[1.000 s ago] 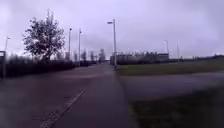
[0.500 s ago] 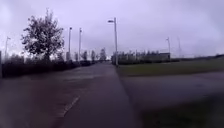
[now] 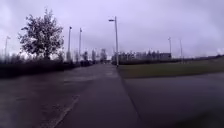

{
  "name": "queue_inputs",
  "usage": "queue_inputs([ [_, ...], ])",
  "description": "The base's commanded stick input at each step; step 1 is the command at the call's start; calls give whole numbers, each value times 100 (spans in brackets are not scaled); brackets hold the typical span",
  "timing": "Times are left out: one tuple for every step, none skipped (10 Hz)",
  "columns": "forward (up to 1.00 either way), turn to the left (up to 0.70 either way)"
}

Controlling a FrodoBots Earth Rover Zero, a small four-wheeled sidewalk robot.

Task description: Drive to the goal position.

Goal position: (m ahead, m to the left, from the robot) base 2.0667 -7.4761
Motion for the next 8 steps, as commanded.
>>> queue_inputs([
  [70,-1],
  [70,-35],
  [70,-35],
  [61,-36],
  [36,-38],
  [17,-34],
  [10,-21],
  [5,-70],
])
